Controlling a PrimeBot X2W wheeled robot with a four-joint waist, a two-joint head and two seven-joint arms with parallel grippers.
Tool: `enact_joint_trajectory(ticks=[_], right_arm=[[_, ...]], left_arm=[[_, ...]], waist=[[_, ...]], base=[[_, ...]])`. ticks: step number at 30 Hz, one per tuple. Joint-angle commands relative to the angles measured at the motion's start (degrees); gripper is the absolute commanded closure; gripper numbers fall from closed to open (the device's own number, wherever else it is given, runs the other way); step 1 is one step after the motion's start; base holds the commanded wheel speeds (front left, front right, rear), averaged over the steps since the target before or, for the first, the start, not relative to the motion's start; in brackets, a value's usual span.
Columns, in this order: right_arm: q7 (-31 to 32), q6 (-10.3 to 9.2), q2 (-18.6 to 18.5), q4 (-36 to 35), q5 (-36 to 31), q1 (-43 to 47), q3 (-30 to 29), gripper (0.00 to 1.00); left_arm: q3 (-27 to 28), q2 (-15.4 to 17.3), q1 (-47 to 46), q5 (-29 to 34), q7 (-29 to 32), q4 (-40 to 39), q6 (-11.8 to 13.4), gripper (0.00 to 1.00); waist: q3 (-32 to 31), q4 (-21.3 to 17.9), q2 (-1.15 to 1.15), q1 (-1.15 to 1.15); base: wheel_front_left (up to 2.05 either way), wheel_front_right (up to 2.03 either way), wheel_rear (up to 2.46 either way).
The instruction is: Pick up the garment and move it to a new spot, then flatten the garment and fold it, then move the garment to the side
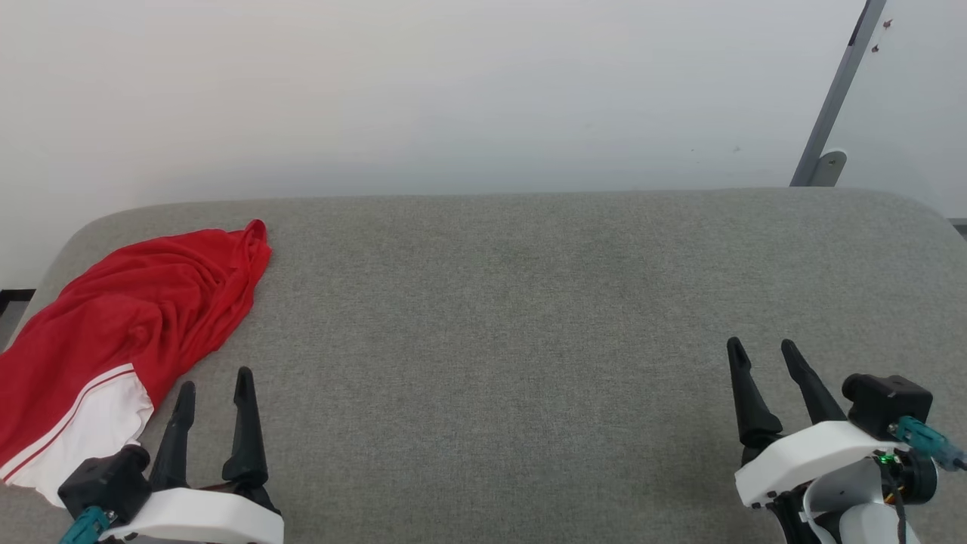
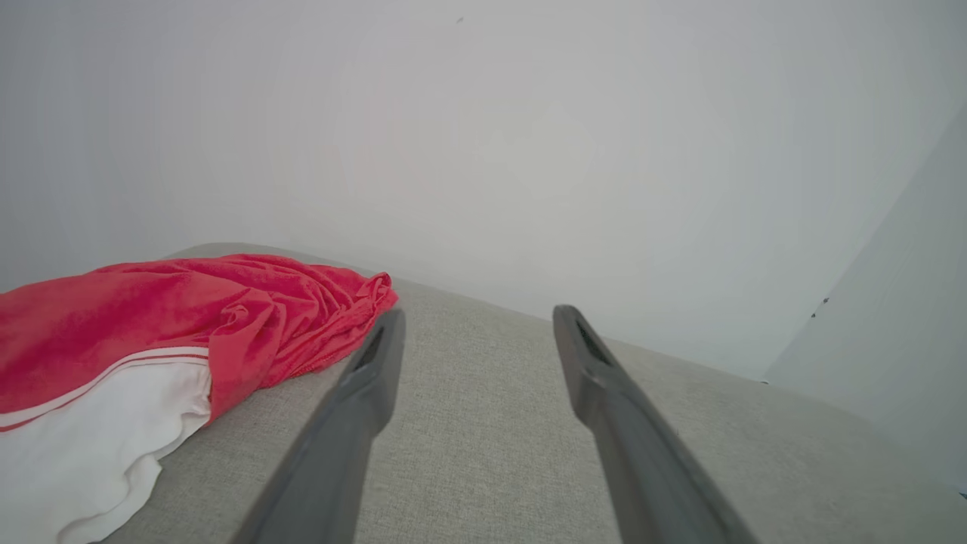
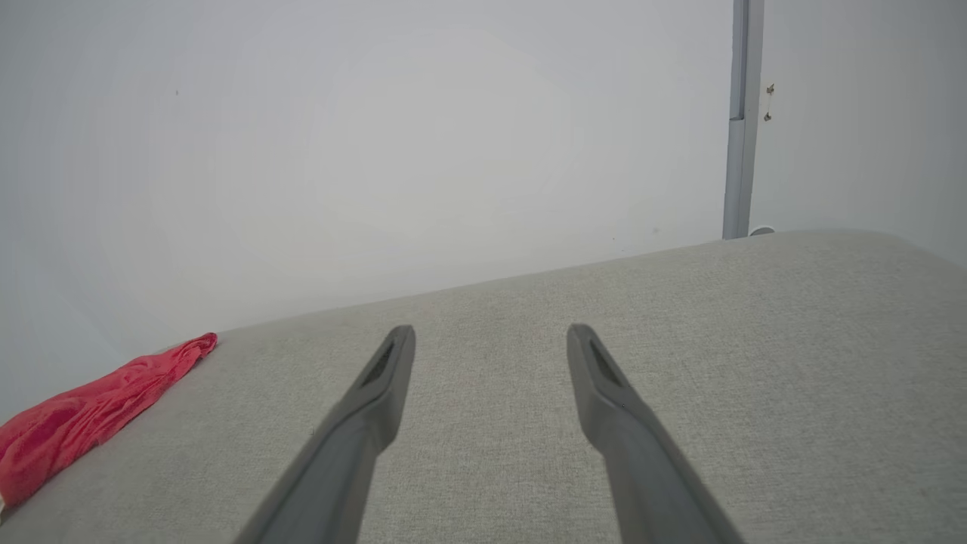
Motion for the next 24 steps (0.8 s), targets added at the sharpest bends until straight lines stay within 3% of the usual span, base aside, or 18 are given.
enact_joint_trajectory(ticks=[1, 24], right_arm=[[-0.58, 0.1, 0.06, -0.67, -1.49, 0.07, 0.18, 0.0], [-3.51, 0.08, 0.11, -1.17, -11.86, 0.59, 1.12, 0.0]], left_arm=[[0.15, 0.1, 0.52, 1.49, -0.53, -0.54, -0.37, 0.0], [0.83, -0.61, 1.41, 10.74, -3.1, 0.35, -2.47, 0.0]], waist=[[-0.08, -0.02, 0.0, 0.0], [-1.02, -0.58, 0.0, 0.0]], base=[[0.0, 0.0, 0.0], [0.0, 0.0, 0.0]])
